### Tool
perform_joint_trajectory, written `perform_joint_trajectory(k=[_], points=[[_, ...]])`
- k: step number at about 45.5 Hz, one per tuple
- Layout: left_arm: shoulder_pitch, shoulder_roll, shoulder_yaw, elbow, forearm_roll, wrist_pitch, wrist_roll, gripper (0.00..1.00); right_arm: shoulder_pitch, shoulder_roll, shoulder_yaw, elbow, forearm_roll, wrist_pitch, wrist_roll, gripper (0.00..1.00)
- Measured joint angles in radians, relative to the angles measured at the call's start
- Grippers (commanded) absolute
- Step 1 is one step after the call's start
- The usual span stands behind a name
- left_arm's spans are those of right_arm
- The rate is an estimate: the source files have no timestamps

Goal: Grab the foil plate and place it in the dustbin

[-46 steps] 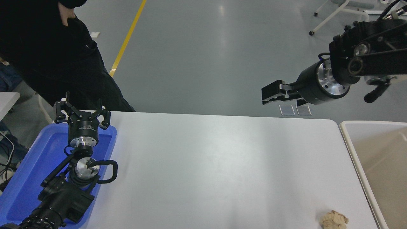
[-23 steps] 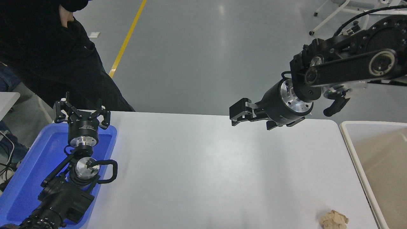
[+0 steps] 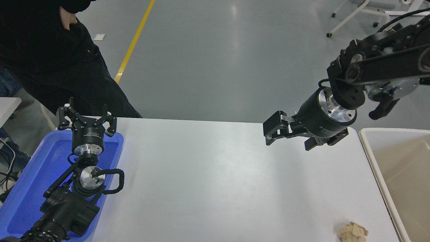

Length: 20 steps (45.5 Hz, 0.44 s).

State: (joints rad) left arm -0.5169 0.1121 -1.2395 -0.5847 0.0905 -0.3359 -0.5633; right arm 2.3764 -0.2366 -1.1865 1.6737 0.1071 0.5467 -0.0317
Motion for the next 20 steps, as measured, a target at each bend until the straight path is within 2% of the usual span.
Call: perform_joint_trajectory(k=[20], points=[[0.0,0.0,0.0,0.0,0.0,0.0,0.0,0.99,0.01,-0.038,-0.054,0.007,-0.153,0.016,0.008,1.0]])
